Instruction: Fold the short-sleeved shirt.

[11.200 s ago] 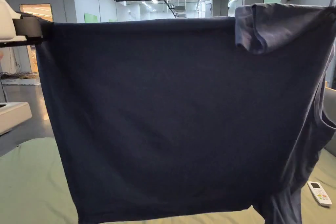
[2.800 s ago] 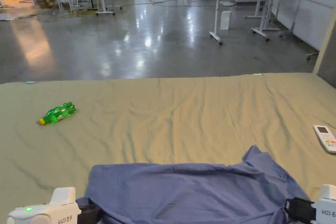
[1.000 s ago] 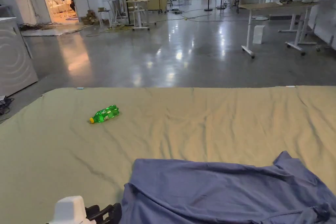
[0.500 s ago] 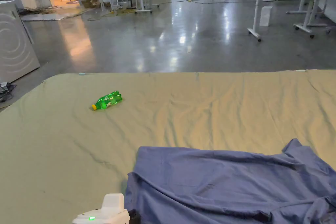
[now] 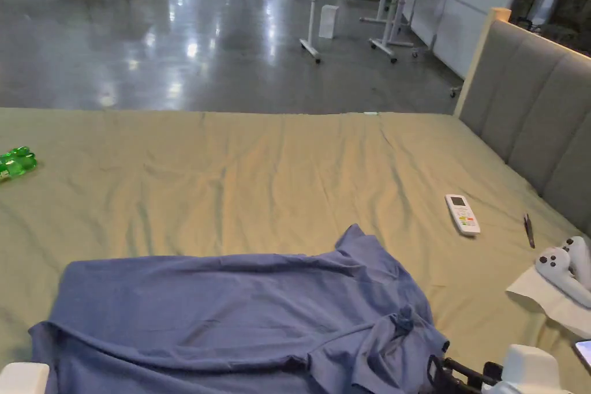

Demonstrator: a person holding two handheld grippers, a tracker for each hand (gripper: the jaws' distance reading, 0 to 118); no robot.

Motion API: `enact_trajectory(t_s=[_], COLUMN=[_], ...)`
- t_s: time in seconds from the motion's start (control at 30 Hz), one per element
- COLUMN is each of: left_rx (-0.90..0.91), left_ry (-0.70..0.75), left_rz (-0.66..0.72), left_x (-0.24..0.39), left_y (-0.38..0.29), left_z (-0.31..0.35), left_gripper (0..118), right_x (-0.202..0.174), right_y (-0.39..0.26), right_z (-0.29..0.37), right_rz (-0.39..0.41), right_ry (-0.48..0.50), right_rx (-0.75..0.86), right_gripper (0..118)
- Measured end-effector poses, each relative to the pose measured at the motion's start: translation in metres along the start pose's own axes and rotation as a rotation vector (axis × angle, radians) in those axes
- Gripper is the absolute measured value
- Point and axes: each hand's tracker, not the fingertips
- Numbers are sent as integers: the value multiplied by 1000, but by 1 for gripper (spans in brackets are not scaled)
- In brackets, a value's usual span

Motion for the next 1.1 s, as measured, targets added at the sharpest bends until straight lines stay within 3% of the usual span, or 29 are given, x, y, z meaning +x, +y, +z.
enact_trajectory(t_s=[0.13,0.27,0.33,0.37,0.4,0.5,0.53,0.6,0.67,0.7,0.77,0.93,1.07,1.1], left_rx=[-5,1,9,15,19,20,21,189,196,195,217,191,144,154], left_ry=[-7,-6,1,5,7,-14,-35,-31,8,-31,-78,-71,-95,-105], left_rz=[4,14,10,3,3,31,60,86,99,153,220,176,181,188], left_x=[-2,-2,0,2,4,17,20,9,29,-26,-32,-40,-39,-52], left_y=[0,-1,1,2,3,5,7,4,7,-4,-8,-48,-37,-78], left_z=[-2,-2,-5,-5,-6,7,10,31,46,48,61,104,90,116], left_gripper=[9,9,9,9,9,6,6,6,6,6,6,6,6,6], right_x=[12,11,-19,-24,-27,-19,-16,-15,-22,-25,-30,-34,-17,-15], right_y=[5,-18,-12,-10,-8,-6,-3,2,6,5,-1,-30,-64,-70], right_z=[-67,-117,-88,-85,-83,-95,-93,-72,-51,-42,-23,22,57,65], right_rz=[-74,20,138,151,157,189,173,119,198,193,173,203,119,111], right_ry=[-85,-164,-173,-148,-162,-150,-145,-146,-235,-216,-201,-211,-197,-196], right_rx=[-90,-204,-120,-127,-137,-164,-161,-117,-98,-67,-72,-51,-90,-103], right_gripper=[72,57,33,19,13,7,6,5,5,5,5,5,5,5])
